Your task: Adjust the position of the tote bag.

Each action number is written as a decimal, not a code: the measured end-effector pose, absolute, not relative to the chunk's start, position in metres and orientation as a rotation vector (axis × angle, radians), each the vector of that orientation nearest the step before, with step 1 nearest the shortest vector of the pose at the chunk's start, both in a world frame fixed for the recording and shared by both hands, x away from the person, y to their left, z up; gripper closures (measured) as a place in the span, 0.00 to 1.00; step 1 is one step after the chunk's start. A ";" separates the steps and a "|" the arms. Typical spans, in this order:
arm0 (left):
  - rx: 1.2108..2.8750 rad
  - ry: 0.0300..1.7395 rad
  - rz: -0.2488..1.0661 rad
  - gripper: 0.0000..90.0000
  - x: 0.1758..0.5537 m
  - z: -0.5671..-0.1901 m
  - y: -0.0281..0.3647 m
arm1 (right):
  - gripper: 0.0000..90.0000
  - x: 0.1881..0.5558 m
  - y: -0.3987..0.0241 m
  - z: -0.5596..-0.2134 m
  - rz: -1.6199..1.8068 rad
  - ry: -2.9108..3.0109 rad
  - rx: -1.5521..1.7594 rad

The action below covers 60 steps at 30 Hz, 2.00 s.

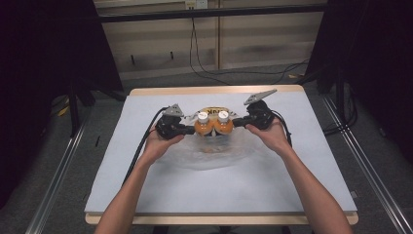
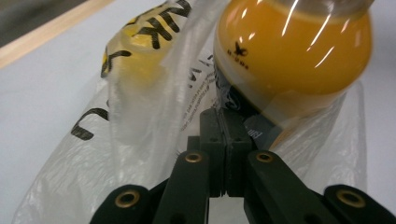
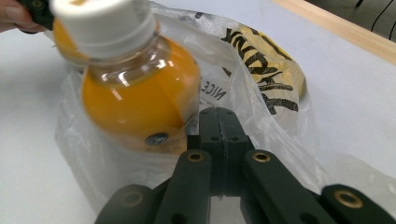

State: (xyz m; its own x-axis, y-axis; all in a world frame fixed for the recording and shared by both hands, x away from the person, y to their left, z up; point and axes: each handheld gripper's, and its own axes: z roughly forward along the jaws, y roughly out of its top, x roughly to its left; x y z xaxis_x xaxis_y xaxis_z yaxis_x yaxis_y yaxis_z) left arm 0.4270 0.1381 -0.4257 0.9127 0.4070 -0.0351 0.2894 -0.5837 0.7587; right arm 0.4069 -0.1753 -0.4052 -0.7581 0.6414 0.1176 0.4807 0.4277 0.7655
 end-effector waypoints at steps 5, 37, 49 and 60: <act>2.284 0.490 0.172 0.99 0.429 -0.434 0.134 | 1.00 0.416 -0.164 -0.417 1.155 2.533 0.985; 2.613 0.458 0.319 1.00 0.435 -0.463 0.136 | 1.00 0.412 -0.174 -0.461 0.588 2.717 0.843; 2.665 0.496 0.355 1.00 0.447 -0.461 0.152 | 1.00 0.415 -0.204 -0.460 0.452 2.666 0.875; 2.660 0.546 0.341 1.00 0.445 -0.460 0.166 | 1.00 0.407 -0.222 -0.458 0.422 2.671 0.887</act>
